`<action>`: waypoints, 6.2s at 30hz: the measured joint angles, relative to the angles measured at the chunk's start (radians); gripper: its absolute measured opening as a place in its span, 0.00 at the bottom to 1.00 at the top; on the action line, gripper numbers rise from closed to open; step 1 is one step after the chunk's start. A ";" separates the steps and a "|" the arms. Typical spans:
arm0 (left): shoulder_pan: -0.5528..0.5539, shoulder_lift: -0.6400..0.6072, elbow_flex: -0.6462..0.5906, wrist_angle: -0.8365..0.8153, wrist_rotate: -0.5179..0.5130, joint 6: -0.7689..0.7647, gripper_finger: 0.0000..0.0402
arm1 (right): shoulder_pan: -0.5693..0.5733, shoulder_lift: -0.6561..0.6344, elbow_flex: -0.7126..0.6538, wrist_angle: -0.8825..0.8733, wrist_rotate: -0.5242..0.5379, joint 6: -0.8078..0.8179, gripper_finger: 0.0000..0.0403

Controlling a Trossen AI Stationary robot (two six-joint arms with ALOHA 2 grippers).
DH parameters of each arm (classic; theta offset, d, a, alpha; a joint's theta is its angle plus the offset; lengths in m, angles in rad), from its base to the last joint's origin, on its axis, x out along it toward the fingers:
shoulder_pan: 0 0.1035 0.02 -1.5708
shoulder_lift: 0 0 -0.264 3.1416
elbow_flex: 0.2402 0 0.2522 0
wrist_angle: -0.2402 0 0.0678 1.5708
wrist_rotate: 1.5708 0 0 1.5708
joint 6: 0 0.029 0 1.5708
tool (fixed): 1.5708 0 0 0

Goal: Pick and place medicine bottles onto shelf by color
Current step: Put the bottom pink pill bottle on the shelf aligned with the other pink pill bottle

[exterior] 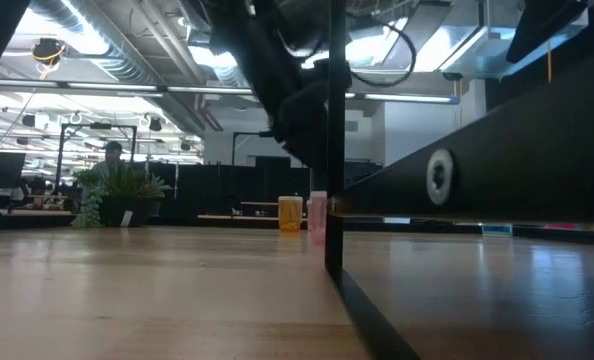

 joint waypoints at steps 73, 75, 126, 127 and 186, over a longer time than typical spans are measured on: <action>-0.654 -0.386 0.000 -0.650 -0.571 -0.651 0.55 | -0.531 0.131 0.000 0.500 -0.411 -1.004 0.67; -0.654 -0.386 0.000 -0.650 -0.571 -0.655 0.55 | -0.566 0.163 0.000 0.526 -0.439 -1.047 0.67; -0.507 -0.386 0.000 -0.714 -0.521 -0.655 0.55 | -0.719 0.493 0.000 0.733 -0.593 -1.264 0.56; -0.507 -0.386 0.000 -0.714 -0.519 -0.655 0.55 | -0.719 0.493 0.000 0.733 -0.593 -1.264 0.55; -0.530 -0.386 0.000 -0.744 -0.503 -0.650 0.55 | -0.598 0.305 0.000 0.596 -0.540 -1.043 0.31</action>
